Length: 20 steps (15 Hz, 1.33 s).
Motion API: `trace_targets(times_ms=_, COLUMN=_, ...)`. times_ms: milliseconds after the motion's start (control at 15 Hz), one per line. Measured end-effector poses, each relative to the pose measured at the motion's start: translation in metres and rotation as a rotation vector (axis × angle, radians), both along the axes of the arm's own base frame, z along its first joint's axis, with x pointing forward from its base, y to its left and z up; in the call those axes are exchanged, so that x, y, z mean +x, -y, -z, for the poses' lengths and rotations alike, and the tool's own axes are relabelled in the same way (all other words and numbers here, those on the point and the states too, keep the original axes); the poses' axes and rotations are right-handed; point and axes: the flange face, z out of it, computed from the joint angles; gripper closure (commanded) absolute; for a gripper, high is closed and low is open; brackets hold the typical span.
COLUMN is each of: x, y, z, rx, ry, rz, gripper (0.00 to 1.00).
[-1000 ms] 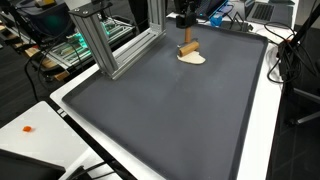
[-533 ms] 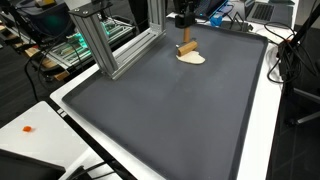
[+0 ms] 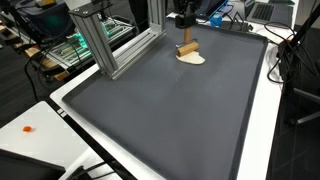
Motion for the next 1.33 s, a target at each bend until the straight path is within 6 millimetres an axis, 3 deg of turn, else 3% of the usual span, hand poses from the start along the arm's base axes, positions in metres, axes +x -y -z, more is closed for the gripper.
trace_targets(times_ms=533, x=0.004, y=0.003, z=0.001, rx=0.008, ry=0.071, rz=0.232, gripper=0.78)
trace_targets(times_ms=1333, x=0.023, y=0.039, z=0.003, rx=0.036, ry=0.157, rz=0.502, gripper=0.78)
